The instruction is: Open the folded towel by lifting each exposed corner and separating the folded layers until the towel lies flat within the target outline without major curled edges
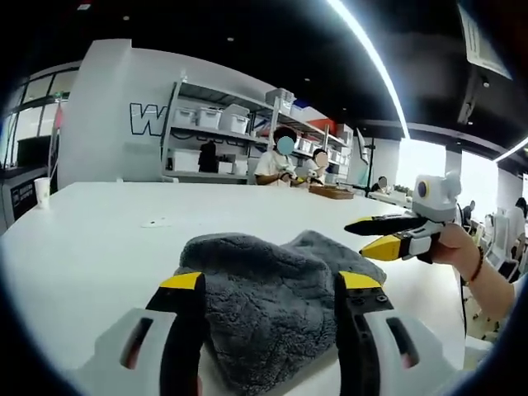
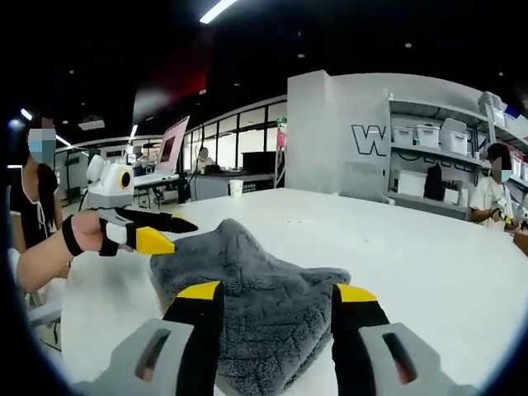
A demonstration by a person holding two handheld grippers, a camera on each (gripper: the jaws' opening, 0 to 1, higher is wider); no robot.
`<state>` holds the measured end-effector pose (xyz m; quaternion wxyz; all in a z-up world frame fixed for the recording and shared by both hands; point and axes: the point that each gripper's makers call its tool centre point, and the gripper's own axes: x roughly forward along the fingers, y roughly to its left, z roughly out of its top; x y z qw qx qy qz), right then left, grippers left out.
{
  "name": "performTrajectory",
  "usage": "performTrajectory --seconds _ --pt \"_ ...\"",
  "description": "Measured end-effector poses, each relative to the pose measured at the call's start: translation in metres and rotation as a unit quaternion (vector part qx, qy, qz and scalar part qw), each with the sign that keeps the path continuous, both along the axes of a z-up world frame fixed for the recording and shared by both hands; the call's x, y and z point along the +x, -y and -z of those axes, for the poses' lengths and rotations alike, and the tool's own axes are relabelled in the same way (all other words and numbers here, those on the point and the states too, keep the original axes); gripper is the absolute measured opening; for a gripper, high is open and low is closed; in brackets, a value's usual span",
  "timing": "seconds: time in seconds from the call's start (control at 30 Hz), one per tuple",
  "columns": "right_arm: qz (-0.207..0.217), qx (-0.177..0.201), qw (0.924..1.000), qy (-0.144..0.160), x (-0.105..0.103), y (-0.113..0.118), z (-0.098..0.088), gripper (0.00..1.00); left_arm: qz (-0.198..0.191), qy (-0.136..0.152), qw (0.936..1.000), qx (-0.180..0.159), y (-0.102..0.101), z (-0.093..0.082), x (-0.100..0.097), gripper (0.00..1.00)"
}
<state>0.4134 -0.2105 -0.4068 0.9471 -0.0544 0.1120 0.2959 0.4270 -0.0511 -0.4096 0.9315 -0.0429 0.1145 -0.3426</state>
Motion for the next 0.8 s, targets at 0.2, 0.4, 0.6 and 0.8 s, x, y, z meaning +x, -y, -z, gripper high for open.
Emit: performTrajectory --seconds 0.2,0.4,0.6,0.8 --pt "0.007 0.003 1.0000 0.002 0.004 0.004 -0.002 0.48 -0.005 -0.004 1.0000 0.000 -0.002 0.002 0.004 0.63" --pt "0.012 -0.001 0.9999 0.002 0.006 0.005 -0.002 0.47 -0.009 -0.006 0.9999 0.003 -0.003 0.003 0.007 0.63" --pt "0.014 -0.006 0.9999 -0.005 0.011 0.004 0.003 0.46 -0.011 -0.008 0.9999 0.006 -0.003 0.004 0.013 0.63" --pt "0.011 -0.013 0.9998 -0.008 0.015 0.000 0.003 0.46 -0.017 -0.010 0.9998 0.007 -0.005 0.005 0.017 0.63"
